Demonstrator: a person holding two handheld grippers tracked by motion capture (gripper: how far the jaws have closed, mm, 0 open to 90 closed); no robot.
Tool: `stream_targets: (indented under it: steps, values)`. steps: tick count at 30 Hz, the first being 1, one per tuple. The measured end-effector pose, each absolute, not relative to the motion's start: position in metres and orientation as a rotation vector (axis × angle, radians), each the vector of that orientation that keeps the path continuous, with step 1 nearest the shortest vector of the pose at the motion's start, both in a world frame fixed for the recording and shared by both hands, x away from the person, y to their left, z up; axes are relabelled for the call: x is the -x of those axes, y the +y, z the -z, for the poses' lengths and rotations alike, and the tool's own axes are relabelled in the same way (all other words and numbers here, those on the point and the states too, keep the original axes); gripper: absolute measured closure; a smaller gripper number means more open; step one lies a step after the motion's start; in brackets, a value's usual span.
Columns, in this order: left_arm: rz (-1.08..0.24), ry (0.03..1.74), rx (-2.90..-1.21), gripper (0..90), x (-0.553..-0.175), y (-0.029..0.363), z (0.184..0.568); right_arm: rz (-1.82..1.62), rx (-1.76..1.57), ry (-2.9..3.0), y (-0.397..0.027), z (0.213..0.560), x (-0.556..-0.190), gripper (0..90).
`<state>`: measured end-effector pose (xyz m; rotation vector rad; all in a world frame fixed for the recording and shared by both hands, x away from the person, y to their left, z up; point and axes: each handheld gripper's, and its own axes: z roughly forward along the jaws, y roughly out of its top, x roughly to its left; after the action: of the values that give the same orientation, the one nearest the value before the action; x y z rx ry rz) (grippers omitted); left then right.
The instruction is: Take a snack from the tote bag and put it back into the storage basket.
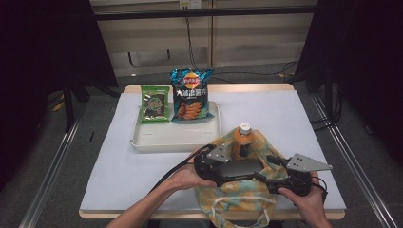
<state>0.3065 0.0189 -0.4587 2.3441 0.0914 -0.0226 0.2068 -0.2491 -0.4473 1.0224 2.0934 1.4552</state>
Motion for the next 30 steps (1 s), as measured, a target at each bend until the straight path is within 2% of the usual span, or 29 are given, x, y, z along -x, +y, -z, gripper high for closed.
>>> stream_targets:
  steps: [3,4,5,12,21,25,28,30]
  values:
    - [0.035,0.108,-2.331,41.7,-0.306,0.019,0.459,-1.452,-1.038,2.085,-0.251,0.447,-0.207,26.0]
    - [0.042,0.107,-2.327,42.3,-0.306,0.019,0.459,-1.422,-1.057,2.072,-0.253,0.446,-0.208,33.8]
    - [0.048,0.105,-2.332,42.7,-0.306,0.019,0.459,-1.412,-1.07,2.054,-0.255,0.445,-0.208,35.1]
    - [0.101,0.14,-2.318,43.3,-0.305,0.022,0.454,-1.385,-1.11,2.056,-0.263,0.447,-0.209,34.4]
    - [0.09,0.128,-2.31,43.4,-0.302,0.029,0.44,-1.378,-1.111,2.062,-0.262,0.445,-0.209,33.3]
    - [0.082,0.132,-2.306,43.5,-0.299,0.036,0.435,-1.352,-1.123,2.059,-0.264,0.444,-0.208,42.8]
    - [0.084,0.139,-2.298,43.5,-0.302,0.041,0.434,-1.361,-1.124,2.056,-0.266,0.443,-0.207,53.3]
    - [0.081,0.151,-2.297,43.5,-0.303,0.044,0.433,-1.375,-1.112,2.056,-0.266,0.443,-0.205,68.4]
